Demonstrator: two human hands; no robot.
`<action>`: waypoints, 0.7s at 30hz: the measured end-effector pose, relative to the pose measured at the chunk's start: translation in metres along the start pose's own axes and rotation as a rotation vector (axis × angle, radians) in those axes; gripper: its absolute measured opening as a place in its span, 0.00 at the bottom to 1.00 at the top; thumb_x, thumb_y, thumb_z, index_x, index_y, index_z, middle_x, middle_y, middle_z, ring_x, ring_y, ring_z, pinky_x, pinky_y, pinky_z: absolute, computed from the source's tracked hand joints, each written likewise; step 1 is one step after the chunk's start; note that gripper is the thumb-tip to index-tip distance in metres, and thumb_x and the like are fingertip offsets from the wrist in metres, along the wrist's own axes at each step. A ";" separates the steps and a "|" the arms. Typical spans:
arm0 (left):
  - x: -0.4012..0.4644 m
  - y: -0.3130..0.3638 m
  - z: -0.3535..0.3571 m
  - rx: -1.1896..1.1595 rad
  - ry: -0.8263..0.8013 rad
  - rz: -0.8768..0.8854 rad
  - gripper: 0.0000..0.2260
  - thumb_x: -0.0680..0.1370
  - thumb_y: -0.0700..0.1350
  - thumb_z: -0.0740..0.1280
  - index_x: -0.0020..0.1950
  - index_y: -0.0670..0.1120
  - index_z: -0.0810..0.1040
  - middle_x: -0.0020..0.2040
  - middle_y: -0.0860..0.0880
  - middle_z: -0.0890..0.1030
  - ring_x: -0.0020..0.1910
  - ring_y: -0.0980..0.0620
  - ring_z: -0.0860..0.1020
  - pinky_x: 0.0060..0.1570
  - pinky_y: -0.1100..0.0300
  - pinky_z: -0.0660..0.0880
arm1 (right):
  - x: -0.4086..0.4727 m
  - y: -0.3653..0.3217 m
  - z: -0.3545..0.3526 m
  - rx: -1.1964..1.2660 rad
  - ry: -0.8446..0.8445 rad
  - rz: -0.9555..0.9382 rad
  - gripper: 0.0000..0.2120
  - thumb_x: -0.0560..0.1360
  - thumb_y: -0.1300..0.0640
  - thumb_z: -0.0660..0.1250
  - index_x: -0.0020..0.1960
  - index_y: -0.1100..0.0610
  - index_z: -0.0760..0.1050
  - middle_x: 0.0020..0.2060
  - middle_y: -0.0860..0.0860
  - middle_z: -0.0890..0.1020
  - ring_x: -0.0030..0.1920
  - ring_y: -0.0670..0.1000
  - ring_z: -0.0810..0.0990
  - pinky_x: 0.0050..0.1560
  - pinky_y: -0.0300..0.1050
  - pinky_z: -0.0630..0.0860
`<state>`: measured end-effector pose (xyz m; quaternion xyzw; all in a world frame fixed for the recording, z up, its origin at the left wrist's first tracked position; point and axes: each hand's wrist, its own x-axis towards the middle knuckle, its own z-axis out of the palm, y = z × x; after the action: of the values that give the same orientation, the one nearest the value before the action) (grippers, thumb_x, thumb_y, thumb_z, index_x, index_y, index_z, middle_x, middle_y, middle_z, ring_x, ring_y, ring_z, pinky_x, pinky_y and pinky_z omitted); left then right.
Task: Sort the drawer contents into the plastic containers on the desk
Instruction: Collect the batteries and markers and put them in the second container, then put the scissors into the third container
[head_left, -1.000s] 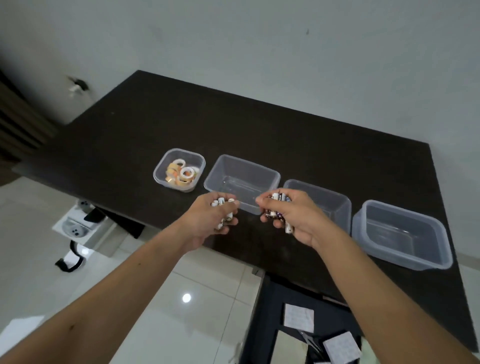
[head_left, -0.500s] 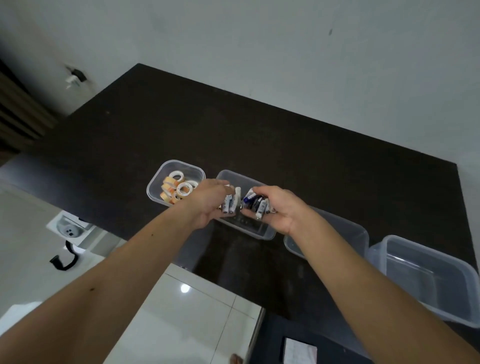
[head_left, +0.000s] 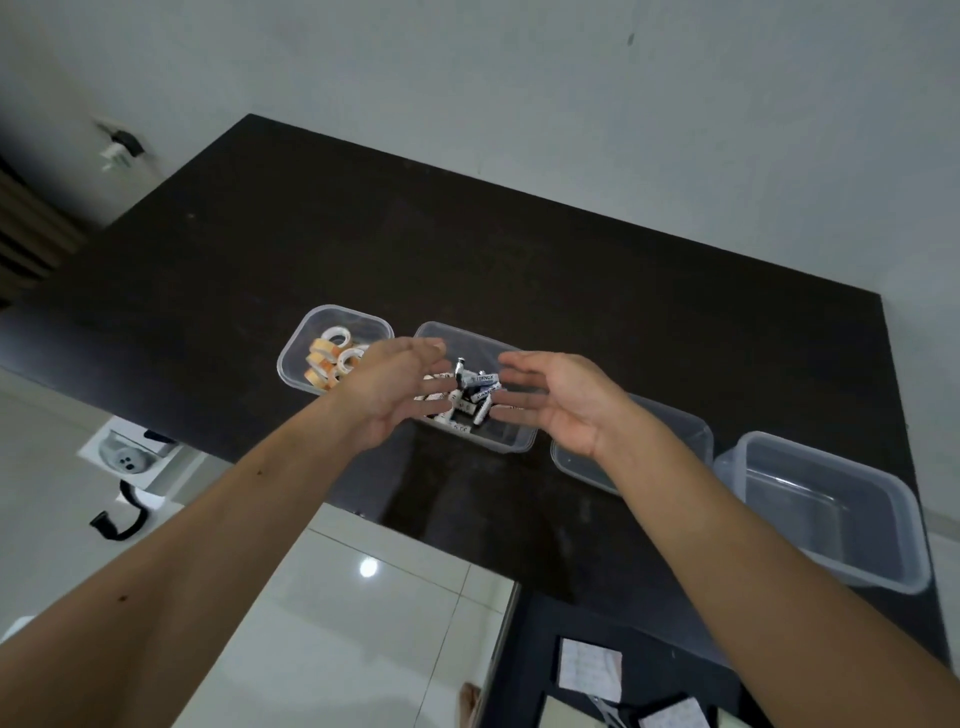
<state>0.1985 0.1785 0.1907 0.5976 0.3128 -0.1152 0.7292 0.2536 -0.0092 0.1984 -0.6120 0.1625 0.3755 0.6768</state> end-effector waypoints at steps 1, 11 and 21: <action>-0.004 -0.001 -0.001 -0.011 -0.009 0.007 0.12 0.85 0.45 0.66 0.67 0.41 0.76 0.64 0.40 0.82 0.62 0.41 0.83 0.58 0.46 0.83 | -0.003 0.001 -0.003 -0.010 0.005 -0.015 0.11 0.85 0.61 0.64 0.63 0.63 0.80 0.62 0.61 0.81 0.59 0.63 0.85 0.54 0.58 0.86; -0.050 -0.026 0.005 -0.111 -0.129 0.140 0.11 0.84 0.45 0.68 0.64 0.42 0.78 0.56 0.44 0.84 0.55 0.46 0.86 0.56 0.49 0.84 | -0.079 0.030 -0.043 -0.011 -0.004 -0.160 0.11 0.84 0.62 0.66 0.64 0.63 0.79 0.59 0.63 0.85 0.58 0.61 0.87 0.57 0.53 0.85; -0.120 -0.140 0.040 0.060 -0.350 0.049 0.14 0.80 0.41 0.71 0.66 0.43 0.79 0.59 0.41 0.84 0.59 0.41 0.85 0.59 0.47 0.83 | -0.166 0.145 -0.129 -0.169 0.045 -0.181 0.10 0.80 0.63 0.71 0.61 0.60 0.83 0.56 0.59 0.87 0.52 0.54 0.87 0.57 0.48 0.84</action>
<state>0.0422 0.0797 0.1532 0.5972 0.1630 -0.2091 0.7570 0.0717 -0.1876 0.1830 -0.6872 0.0897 0.3114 0.6502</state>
